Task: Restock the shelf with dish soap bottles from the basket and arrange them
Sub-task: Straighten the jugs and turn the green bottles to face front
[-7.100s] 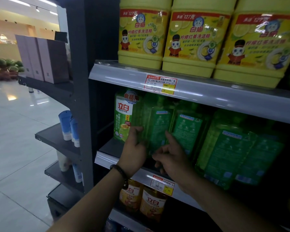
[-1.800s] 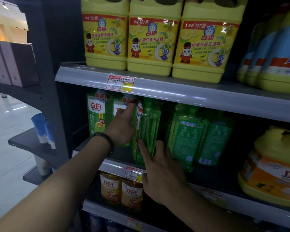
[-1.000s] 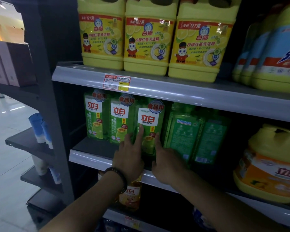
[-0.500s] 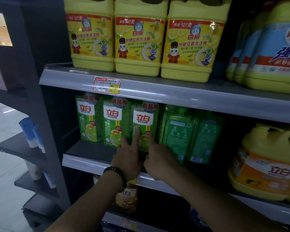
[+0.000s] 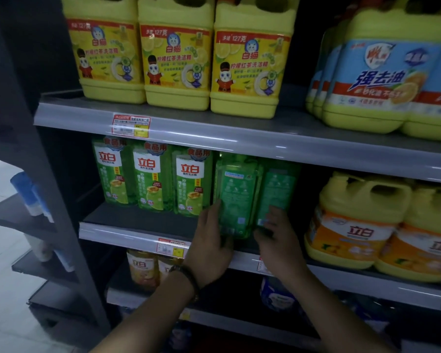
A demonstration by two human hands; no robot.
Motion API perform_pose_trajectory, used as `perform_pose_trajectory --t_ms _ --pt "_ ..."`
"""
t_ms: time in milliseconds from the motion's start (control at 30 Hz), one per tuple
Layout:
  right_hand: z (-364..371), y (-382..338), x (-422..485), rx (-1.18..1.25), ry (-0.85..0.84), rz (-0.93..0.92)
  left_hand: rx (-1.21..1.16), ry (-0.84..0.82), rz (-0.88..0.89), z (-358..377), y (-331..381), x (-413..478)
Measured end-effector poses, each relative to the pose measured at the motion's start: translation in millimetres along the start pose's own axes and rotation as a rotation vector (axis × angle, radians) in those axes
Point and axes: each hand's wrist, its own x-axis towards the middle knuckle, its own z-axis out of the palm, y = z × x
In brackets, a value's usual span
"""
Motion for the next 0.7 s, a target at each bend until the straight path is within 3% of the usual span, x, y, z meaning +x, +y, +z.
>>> perform_pose_trajectory --t_ms 300,367,700 --pt "18.1 0.9 18.5 0.198 -0.099 -0.064 -0.126 0.130 -0.072 9.4 5.4 7.4" --pt "14.1 -2.7 18.4 0.237 -0.113 -0.006 -0.184 0.140 -0.110 11.4 -1.8 7.7" --pt "11.0 6.9 11.5 0.137 -0.233 -0.035 -0.190 0.078 -0.165 -10.8 -23.7 15.6"
